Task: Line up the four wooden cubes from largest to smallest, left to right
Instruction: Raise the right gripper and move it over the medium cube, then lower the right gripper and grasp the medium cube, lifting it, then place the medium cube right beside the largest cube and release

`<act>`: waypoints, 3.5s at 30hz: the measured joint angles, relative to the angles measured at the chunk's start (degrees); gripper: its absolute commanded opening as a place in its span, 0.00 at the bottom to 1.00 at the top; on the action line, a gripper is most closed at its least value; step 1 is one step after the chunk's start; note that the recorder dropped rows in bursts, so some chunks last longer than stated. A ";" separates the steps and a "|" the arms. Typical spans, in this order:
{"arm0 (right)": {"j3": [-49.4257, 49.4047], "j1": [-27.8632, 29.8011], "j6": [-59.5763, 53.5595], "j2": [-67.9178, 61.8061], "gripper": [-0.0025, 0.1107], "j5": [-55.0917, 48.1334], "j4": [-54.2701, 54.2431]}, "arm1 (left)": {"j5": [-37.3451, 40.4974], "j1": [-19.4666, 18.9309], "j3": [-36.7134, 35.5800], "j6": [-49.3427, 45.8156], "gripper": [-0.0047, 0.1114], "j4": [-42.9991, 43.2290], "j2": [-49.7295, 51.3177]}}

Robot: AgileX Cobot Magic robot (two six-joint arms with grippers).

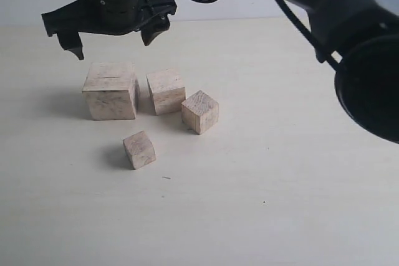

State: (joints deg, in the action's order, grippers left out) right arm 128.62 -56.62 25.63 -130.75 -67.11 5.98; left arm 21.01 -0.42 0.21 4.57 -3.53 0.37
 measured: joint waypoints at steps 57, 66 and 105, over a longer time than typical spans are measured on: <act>-11.47 13.39 -19.90 -5.61 0.80 7.46 -16.51 | 0.00 0.00 0.00 0.00 0.04 0.00 0.00; -11.47 13.39 -19.90 -8.03 0.80 8.44 -16.51 | 0.00 0.00 0.00 0.00 0.04 0.00 0.00; -11.51 16.90 -83.17 -1.11 0.02 -1.72 -19.08 | 0.00 0.00 0.00 0.00 0.04 0.00 0.00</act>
State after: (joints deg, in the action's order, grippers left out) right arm 117.11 -39.72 -57.54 -131.85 -68.83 -13.10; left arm 21.01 -0.42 0.21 4.57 -3.53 0.37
